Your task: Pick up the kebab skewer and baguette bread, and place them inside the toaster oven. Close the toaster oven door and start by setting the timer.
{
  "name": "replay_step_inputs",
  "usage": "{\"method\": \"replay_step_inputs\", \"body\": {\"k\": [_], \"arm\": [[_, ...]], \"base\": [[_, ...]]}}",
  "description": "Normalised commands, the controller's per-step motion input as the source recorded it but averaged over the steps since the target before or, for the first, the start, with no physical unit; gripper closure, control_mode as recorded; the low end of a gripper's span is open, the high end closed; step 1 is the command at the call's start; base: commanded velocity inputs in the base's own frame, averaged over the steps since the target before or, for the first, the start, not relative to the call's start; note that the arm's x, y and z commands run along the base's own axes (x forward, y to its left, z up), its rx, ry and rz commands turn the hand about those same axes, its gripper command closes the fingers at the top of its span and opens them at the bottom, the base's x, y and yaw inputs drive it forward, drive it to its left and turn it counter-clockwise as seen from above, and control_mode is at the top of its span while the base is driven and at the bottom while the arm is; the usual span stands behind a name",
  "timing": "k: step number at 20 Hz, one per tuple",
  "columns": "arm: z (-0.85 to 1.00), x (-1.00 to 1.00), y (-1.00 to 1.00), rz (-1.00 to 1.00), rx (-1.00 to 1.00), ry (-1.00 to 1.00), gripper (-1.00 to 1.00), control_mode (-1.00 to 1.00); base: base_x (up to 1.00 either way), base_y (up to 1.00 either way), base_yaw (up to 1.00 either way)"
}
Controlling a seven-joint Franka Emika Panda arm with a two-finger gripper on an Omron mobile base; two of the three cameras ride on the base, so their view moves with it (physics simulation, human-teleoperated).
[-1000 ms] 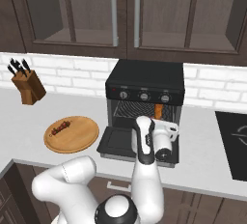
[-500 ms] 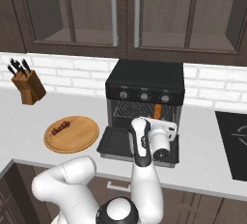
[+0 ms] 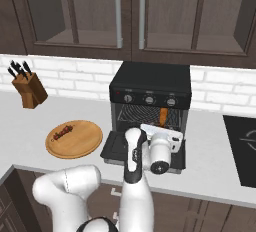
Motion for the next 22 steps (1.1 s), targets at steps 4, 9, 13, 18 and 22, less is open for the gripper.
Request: {"method": "replay_step_inputs", "body": {"k": [4, 9, 13, 18, 22], "arm": [[0.87, -0.92, -0.23, -0.08, 0.00, 0.27, -1.00, -1.00], [0.98, -0.84, -0.25, -0.07, 0.02, 0.39, -1.00, -1.00], [0.96, -0.82, -0.11, -0.11, 0.04, 0.45, -1.00, -1.00], [0.72, -0.85, 0.00, -0.12, 0.01, 0.43, -1.00, -1.00], [0.31, -0.47, 0.42, -0.09, -0.01, 0.33, -1.00, -1.00]], "base": [[0.00, 0.00, 0.00], [0.00, 0.00, 0.00], [0.00, 0.00, 0.00], [0.00, 0.00, 0.00], [0.00, 0.00, 0.00]]}}
